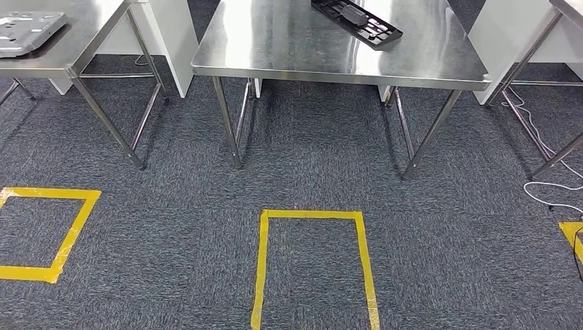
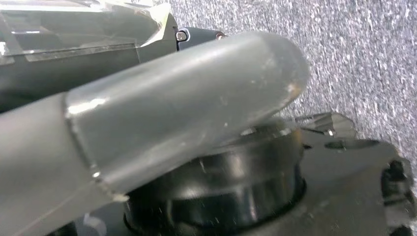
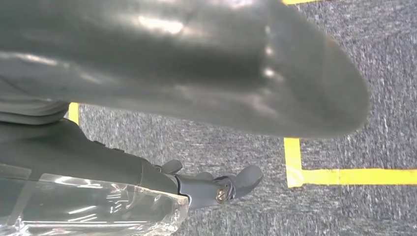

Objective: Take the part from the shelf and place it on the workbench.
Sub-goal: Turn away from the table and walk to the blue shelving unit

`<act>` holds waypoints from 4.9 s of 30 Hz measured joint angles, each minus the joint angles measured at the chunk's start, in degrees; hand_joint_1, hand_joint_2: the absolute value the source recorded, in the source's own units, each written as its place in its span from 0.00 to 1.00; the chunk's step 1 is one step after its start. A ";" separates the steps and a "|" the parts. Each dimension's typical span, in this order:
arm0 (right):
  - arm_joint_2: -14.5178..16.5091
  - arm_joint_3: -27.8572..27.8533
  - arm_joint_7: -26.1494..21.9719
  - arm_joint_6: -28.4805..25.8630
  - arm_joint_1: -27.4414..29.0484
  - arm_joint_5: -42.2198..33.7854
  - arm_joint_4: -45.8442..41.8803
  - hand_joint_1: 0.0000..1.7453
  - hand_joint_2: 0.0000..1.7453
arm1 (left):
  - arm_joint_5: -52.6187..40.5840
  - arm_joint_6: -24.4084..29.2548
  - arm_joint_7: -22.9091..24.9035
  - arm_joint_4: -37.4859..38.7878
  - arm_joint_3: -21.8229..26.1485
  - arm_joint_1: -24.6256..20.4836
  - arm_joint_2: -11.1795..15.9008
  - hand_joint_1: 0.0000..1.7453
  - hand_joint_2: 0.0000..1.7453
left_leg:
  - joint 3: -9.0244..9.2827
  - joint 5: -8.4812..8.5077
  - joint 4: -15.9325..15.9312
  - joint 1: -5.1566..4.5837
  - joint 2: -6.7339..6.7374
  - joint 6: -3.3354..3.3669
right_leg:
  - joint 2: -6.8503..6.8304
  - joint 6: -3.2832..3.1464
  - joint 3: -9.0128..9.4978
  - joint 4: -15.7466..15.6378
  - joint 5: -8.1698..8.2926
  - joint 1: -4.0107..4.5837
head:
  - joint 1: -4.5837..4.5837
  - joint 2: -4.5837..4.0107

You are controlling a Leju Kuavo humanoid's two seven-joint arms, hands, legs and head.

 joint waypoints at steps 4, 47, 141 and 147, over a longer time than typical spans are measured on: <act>-0.01 -0.24 -0.04 -0.08 0.04 -0.10 0.00 0.00 0.00 | 0.00 -0.13 0.00 0.00 -0.01 -0.04 0.01 0.00 0.00 | -1.47 1.79 -0.66 0.09 0.36 1.46 | 0.11 -0.54 -4.98 11.28 -6.74 -0.10 | 0.32 0.00; -0.03 -1.04 -0.37 1.22 0.04 -0.63 0.02 0.00 0.00 | -0.39 -0.18 0.09 -0.07 -0.62 0.29 0.04 0.00 0.00 | -4.58 2.31 1.60 0.36 0.10 -1.56 | 0.27 -0.80 3.37 -1.45 -1.78 -0.95 | 0.37 0.00; -0.46 -0.79 0.65 2.18 0.30 1.17 0.11 0.00 0.00 | -1.03 0.04 1.10 -0.22 -2.00 0.39 0.09 0.00 0.00 | -4.18 2.59 1.60 -0.30 -6.35 -0.32 | 2.10 0.09 2.60 0.73 -3.32 -0.77 | 0.41 0.00; -0.29 -0.80 0.69 2.28 0.59 1.34 0.11 0.00 0.00 | -1.03 0.07 1.36 -0.24 -2.02 0.36 0.13 0.00 0.00 | -11.78 -5.33 16.93 0.27 -0.93 -1.86 | -1.72 -1.55 2.67 0.56 -3.15 -0.82 | -0.44 0.00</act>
